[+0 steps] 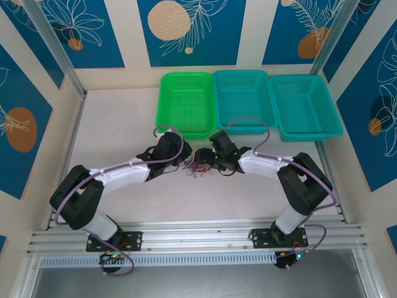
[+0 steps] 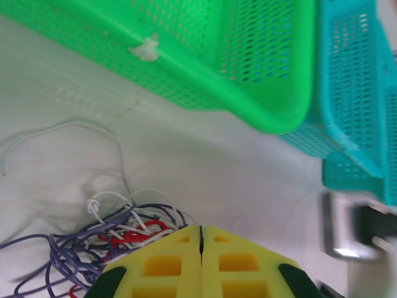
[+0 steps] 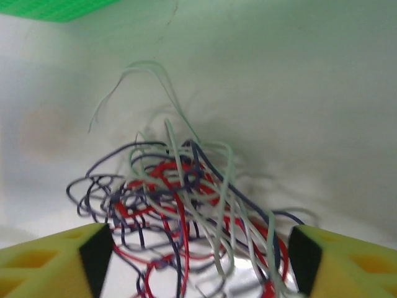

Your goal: Untangle the cables

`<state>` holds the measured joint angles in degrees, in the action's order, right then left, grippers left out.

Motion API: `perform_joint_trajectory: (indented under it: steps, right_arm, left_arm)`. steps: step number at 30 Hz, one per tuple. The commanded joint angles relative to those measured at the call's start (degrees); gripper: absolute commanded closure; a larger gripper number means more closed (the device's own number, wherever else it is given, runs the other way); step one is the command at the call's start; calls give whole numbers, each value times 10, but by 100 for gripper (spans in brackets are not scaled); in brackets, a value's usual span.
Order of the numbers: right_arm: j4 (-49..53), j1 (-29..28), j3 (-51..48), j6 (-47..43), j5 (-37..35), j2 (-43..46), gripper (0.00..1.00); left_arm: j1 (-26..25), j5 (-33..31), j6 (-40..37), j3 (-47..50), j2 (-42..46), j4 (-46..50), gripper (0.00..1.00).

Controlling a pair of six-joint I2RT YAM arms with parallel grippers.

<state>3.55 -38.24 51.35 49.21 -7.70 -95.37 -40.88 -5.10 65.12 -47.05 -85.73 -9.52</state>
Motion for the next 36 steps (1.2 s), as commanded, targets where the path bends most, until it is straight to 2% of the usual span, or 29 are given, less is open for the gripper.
perform_joint_trajectory:
  steps: [1,3,5,7,9,12,16,18,21,26,29,30,33,35,36]
  right_arm:
    - [10,-1,17,29,6,-36,31]
    - [17,3,20,30,5,-53,39]
    - [18,7,16,29,-3,-59,58]
    - [16,15,1,35,-21,-51,81]
    - [11,32,-27,50,-35,-30,90]
    - [7,80,-86,82,-41,20,89]
    - [23,158,-155,106,-30,87,86]
    - [37,182,-175,102,-32,118,85]
    - [49,198,-192,92,-34,163,84]
    - [39,183,-179,50,-3,194,91]
    - [45,172,-164,29,6,202,96]
    - [43,171,-160,21,12,207,97]
    - [35,169,-156,-10,38,229,98]
    - [40,167,-148,-37,54,246,98]
    - [51,165,-141,-50,59,254,98]
  left_arm:
    - [5,-24,-30,20,53,24,100]
    - [5,-41,-40,33,86,38,100]
    - [5,-61,-57,45,121,56,100]
    - [7,-94,-75,53,162,94,100]
    - [15,-130,-91,56,199,147,100]
    - [66,-165,-98,62,252,246,100]
    - [198,-115,-103,109,325,290,100]
    - [239,-99,-110,124,346,301,100]
    - [251,-86,-119,141,352,300,100]
    - [241,14,-99,206,310,186,100]
    - [218,12,-105,214,286,168,100]
    - [214,8,-112,214,282,166,96]
    - [210,-12,-146,216,285,151,58]
    - [209,-16,-203,220,303,115,45]
    - [206,6,-256,227,318,70,36]
